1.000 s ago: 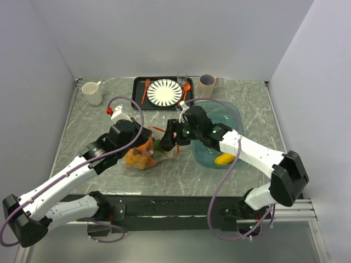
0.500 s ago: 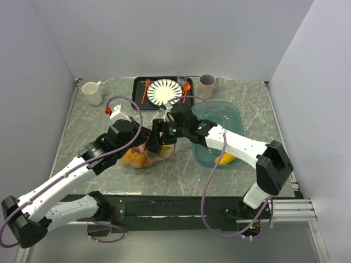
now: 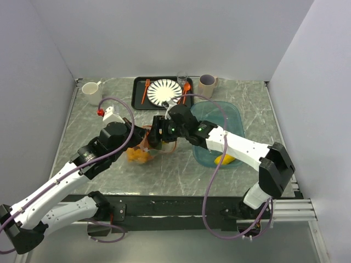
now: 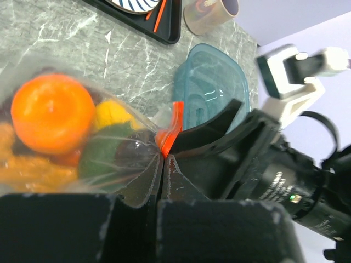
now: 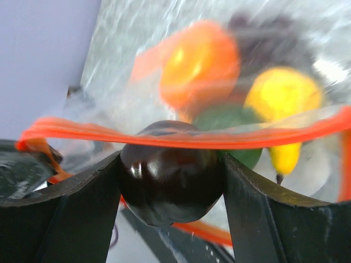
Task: Place the food in the zip-top bag and seal the zipper
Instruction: Place the fake fruit in the zipper food storage bag.
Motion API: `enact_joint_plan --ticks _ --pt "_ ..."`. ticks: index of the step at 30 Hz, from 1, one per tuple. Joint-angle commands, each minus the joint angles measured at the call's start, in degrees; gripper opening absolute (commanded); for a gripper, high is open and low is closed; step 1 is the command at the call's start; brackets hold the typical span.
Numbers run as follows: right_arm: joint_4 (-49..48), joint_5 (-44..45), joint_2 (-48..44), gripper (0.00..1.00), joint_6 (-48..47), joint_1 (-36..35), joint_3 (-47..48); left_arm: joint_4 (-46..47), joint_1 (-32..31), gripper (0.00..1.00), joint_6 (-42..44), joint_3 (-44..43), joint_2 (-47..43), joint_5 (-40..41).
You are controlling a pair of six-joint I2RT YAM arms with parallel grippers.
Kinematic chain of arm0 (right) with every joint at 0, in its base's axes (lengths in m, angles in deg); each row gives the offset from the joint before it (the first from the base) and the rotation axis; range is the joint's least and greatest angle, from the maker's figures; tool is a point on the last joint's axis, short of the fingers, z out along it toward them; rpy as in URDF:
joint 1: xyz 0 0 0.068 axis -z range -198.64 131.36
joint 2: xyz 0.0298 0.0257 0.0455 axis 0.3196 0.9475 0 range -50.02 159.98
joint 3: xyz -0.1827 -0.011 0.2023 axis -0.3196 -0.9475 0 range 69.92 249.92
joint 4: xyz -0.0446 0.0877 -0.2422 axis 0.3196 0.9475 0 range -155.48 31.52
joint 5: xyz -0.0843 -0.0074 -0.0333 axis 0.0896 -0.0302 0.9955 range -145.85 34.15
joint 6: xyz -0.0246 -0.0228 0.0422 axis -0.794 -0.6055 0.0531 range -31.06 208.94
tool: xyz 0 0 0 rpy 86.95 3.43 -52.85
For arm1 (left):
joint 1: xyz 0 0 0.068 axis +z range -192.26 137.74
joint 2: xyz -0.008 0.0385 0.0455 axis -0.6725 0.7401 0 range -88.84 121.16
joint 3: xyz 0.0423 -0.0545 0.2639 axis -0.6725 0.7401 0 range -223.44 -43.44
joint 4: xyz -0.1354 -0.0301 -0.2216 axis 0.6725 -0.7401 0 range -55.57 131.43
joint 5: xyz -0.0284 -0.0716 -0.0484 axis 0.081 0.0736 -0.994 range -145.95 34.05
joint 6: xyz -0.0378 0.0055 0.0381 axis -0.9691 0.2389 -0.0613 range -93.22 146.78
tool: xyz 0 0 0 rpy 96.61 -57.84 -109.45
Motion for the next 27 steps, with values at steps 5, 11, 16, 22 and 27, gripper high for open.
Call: enact_joint_plan --ticks 5,11,16,22,27 --pt "-2.4 3.4 -0.9 0.59 0.0 0.1 6.0 6.4 -0.1 0.01 -1.3 -1.3 -0.8 -2.3" --pt "-5.4 -0.8 0.5 0.61 1.9 -0.2 2.6 11.4 -0.1 0.01 -0.9 -1.9 1.3 -7.1" --pt "-3.6 -1.5 0.9 0.64 0.2 -0.2 3.4 14.0 -0.2 0.01 -2.4 -0.5 0.8 -7.5" --pt "-2.1 -3.3 -0.9 0.78 -2.9 -0.3 3.8 9.5 -0.2 0.01 -3.4 -0.3 -0.8 -2.9" --pt "-1.0 -1.6 -3.2 0.98 -3.6 -0.3 2.8 6.6 -0.2 0.02 -4.4 1.3 -3.2 0.7"
